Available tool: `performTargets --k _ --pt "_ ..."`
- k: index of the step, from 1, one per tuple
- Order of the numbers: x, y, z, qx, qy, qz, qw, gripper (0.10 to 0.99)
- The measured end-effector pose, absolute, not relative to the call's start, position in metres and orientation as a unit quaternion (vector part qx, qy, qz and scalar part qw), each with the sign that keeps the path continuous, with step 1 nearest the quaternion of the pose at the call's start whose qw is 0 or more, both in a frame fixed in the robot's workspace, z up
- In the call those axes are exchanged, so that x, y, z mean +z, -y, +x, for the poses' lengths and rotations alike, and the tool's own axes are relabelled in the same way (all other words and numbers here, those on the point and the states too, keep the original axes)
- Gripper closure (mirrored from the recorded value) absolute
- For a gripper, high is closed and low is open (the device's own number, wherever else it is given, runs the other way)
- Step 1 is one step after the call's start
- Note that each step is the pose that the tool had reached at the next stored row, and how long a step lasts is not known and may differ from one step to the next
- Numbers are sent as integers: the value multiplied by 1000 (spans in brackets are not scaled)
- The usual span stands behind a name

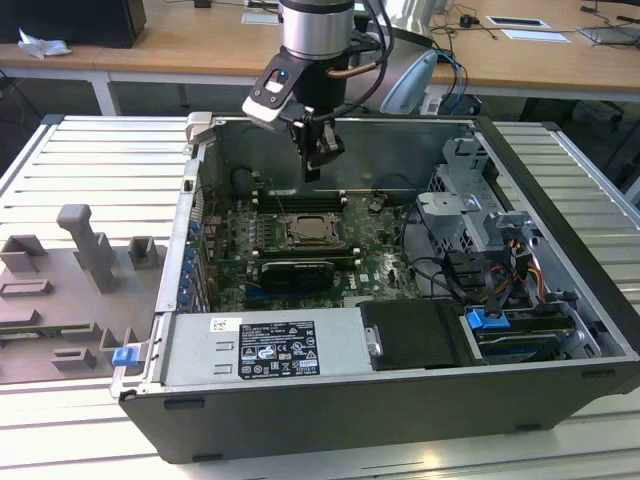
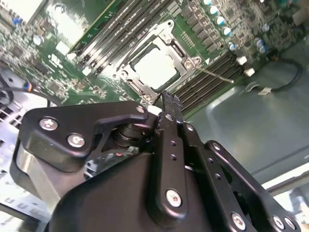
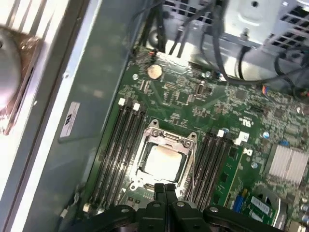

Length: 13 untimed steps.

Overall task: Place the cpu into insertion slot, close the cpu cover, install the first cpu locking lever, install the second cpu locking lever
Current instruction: 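Install the first cpu locking lever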

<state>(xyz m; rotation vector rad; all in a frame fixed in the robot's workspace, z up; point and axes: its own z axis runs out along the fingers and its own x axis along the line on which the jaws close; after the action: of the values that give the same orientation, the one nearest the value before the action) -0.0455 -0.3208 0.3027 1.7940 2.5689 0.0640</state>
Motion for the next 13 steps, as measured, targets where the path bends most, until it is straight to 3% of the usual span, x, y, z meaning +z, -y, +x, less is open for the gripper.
performTargets --k 13 --pt "301 321 -46 20 -900 435 0 980"
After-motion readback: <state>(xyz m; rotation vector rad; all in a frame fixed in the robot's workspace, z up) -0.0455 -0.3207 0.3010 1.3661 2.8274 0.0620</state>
